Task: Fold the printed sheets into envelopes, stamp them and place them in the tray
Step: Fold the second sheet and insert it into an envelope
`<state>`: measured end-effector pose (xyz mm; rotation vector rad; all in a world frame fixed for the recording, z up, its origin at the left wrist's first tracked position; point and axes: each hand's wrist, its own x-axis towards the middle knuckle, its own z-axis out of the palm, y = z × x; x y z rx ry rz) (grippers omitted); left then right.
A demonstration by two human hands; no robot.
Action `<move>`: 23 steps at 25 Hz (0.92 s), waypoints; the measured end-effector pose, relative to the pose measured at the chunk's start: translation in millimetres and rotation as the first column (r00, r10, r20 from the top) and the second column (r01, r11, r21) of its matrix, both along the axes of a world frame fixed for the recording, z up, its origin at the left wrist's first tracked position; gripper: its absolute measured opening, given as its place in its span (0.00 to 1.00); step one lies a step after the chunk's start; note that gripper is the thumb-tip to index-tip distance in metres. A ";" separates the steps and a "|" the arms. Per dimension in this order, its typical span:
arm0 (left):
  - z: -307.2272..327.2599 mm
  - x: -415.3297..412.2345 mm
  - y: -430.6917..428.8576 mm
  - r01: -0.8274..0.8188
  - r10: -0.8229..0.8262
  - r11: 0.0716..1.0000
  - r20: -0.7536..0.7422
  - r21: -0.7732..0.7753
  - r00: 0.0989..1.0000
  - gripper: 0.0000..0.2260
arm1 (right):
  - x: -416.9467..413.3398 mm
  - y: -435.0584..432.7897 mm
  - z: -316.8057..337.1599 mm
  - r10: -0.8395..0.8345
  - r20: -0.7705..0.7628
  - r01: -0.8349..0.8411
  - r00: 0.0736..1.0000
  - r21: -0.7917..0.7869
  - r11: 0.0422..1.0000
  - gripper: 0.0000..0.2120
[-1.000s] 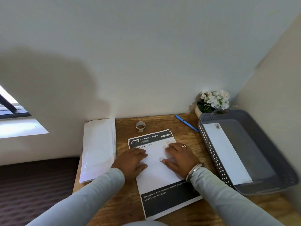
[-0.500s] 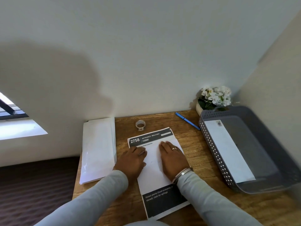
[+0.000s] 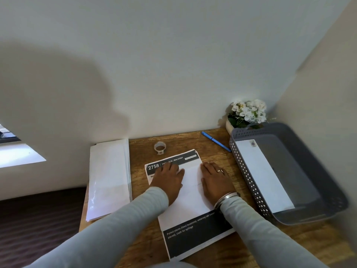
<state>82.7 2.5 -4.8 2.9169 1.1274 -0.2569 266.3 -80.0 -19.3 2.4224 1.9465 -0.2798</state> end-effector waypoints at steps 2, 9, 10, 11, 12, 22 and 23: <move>-1.0 -3.9 0.8 -0.021 0.021 1.000 -0.016 -0.003 1.000 0.26 | 1.2 0.4 0.6 0.004 -0.013 -0.004 1.000 0.007 1.000 0.27; -6.5 -73.8 2.8 -0.167 0.168 0.985 0.044 -0.033 0.985 0.27 | -0.3 0.1 -2.0 0.001 0.023 -0.001 1.000 0.011 1.000 0.27; -7.7 -79.1 2.3 -0.186 0.189 0.981 0.048 -0.049 0.981 0.28 | -1.6 1.6 -1.9 -0.003 0.047 0.002 0.999 0.007 1.000 0.26; -9.4 -82.4 1.5 -0.205 0.208 0.977 0.053 -0.063 0.977 0.28 | -5.1 3.6 -1.1 -0.002 0.081 0.002 0.997 -0.001 1.000 0.26; -11.2 -84.0 0.8 -0.218 0.222 0.974 0.064 -0.067 0.973 0.29 | -11.2 5.4 0.1 0.004 0.114 -0.003 0.993 -0.009 1.000 0.26; -6.3 -83.6 1.3 -0.230 0.233 0.969 0.024 -0.086 0.972 0.32 | -90.4 12.5 -6.3 0.219 -0.019 -0.219 0.976 -0.034 0.975 0.30; -5.9 -83.6 1.1 -0.229 0.231 0.970 0.017 -0.087 0.973 0.32 | -79.6 9.5 -7.2 0.204 -0.021 -0.205 0.979 -0.025 0.979 0.29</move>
